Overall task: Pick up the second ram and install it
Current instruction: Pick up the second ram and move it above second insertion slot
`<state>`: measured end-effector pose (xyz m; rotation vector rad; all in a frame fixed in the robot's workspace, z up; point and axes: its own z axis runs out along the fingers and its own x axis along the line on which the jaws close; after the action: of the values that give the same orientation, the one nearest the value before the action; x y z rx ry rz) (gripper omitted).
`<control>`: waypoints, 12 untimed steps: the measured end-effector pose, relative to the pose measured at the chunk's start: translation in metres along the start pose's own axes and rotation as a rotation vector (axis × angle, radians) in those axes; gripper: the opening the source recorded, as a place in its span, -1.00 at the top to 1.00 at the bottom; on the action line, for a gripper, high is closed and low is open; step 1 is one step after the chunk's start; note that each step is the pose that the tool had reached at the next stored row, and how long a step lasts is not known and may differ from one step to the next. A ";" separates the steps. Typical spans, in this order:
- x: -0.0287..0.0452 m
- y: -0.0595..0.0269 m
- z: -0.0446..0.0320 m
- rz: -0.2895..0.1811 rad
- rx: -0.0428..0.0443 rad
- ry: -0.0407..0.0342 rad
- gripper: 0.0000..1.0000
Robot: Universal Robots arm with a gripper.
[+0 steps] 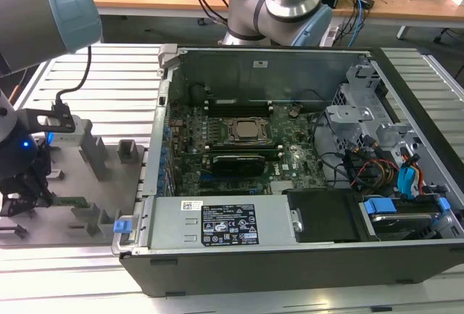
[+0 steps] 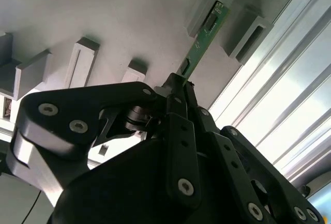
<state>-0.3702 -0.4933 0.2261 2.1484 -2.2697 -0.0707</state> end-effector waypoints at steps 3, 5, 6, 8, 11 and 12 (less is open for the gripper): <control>-0.0001 0.0000 -0.0019 0.000 0.0003 -0.0003 0.72; -0.0001 0.0001 -0.0022 0.000 0.0001 -0.0001 0.72; -0.0001 0.0001 -0.0022 0.000 0.0001 -0.0001 0.72; -0.0001 0.0001 -0.0024 0.000 0.0001 -0.0001 0.72; -0.0001 0.0001 -0.0025 0.000 0.0001 -0.0001 0.72; -0.0001 0.0001 -0.0025 0.000 0.0001 -0.0001 0.72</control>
<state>-0.3702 -0.4933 0.2286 2.1484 -2.2698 -0.0707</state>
